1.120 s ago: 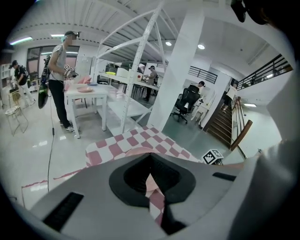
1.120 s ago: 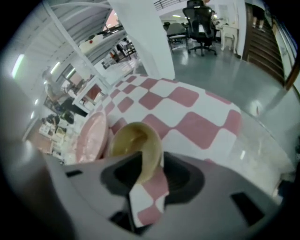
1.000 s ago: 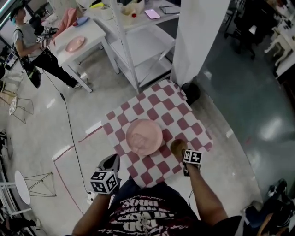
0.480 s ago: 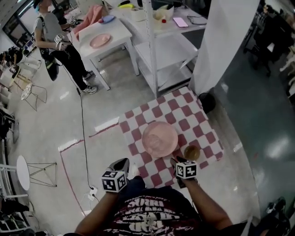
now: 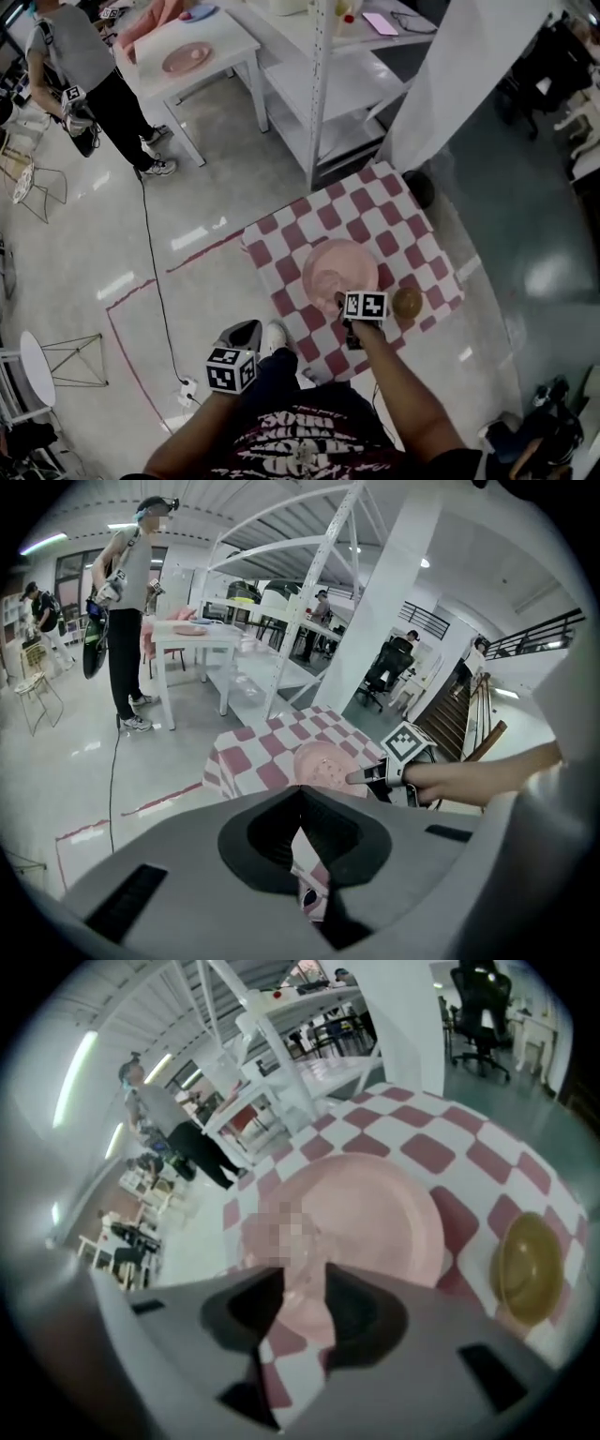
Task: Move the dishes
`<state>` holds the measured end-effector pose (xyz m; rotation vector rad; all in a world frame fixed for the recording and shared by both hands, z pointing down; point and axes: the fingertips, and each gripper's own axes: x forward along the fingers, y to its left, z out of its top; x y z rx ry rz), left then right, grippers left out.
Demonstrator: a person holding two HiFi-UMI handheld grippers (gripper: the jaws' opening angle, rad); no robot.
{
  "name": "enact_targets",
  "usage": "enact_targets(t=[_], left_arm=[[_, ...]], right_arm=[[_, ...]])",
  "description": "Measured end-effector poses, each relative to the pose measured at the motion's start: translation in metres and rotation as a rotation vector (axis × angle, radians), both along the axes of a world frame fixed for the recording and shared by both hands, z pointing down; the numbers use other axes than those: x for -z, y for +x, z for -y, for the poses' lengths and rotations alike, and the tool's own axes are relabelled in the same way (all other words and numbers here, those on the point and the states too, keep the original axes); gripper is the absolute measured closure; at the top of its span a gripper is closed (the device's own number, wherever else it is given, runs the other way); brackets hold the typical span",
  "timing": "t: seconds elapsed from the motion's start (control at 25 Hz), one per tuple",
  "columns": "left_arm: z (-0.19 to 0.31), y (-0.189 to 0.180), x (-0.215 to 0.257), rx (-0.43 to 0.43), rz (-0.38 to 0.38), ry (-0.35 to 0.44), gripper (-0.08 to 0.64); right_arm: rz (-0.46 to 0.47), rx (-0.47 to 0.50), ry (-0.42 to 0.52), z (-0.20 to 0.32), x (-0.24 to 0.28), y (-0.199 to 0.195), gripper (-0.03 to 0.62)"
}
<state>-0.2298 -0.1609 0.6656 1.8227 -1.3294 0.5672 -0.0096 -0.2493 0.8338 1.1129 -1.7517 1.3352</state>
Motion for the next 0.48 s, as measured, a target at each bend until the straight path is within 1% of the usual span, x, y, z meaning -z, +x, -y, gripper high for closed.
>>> enact_targets(t=[0.12, 0.2, 0.28, 0.36, 0.4, 0.48], left_arm=[[0.006, -0.012, -0.014, -0.047, -0.018, -0.015, 0.529], [0.011, -0.015, -0.019, -0.078, -0.036, -0.025, 0.529], [0.015, -0.016, -0.020, -0.118, -0.037, -0.019, 0.529], [0.022, -0.015, -0.018, -0.162, -0.024, 0.000, 0.529], [0.027, -0.014, -0.016, -0.180, -0.019, 0.010, 0.529], [0.035, -0.012, -0.012, -0.204, -0.023, 0.024, 0.529]], right_arm=[[-0.048, -0.053, -0.010, 0.011, -0.011, -0.005, 0.451], [-0.104, -0.063, -0.008, 0.016, -0.012, -0.005, 0.482], [-0.171, -0.068, 0.001, 0.018, -0.010, -0.001, 0.532], [-0.230, -0.055, 0.028, 0.019, -0.005, 0.006, 0.537], [-0.238, -0.060, 0.045, 0.020, -0.001, 0.008, 0.540], [-0.217, -0.096, 0.075, 0.021, 0.012, 0.012, 0.538]])
